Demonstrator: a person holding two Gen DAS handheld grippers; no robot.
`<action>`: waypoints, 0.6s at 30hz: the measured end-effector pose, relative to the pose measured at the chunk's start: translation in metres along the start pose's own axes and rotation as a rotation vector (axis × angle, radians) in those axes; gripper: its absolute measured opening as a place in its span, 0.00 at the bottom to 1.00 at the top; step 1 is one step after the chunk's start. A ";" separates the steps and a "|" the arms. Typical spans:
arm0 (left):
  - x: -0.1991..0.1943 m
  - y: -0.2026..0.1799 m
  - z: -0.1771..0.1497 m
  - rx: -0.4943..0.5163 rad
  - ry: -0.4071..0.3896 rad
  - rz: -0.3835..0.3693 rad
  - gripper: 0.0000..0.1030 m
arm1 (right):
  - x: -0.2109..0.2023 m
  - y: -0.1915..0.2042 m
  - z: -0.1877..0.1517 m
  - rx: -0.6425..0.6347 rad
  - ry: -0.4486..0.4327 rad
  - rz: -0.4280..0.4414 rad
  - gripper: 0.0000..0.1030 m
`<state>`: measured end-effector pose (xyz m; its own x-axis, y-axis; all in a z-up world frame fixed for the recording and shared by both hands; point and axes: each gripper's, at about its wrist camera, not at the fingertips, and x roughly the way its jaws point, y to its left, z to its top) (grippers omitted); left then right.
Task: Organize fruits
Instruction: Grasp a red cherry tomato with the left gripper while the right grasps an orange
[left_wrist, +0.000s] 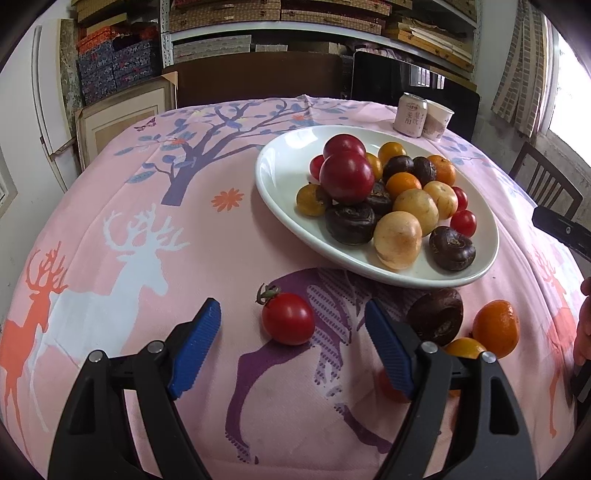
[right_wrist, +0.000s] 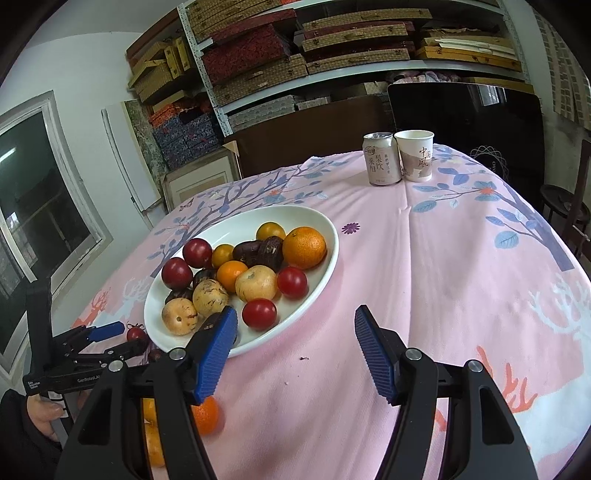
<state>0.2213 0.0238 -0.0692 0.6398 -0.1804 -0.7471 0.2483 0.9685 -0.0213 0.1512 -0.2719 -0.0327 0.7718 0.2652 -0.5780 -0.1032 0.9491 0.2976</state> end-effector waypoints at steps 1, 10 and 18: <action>0.001 0.000 0.000 0.000 0.001 -0.004 0.76 | 0.000 0.001 -0.001 -0.003 0.002 -0.002 0.65; 0.004 0.004 0.000 -0.022 0.009 -0.017 0.76 | 0.002 0.004 -0.005 -0.021 0.020 -0.013 0.65; 0.010 0.005 -0.001 -0.020 0.041 -0.019 0.43 | 0.004 0.002 -0.005 -0.021 0.030 -0.009 0.65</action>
<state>0.2280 0.0270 -0.0778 0.6047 -0.1921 -0.7729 0.2451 0.9683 -0.0489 0.1503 -0.2680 -0.0383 0.7538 0.2609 -0.6031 -0.1093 0.9548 0.2764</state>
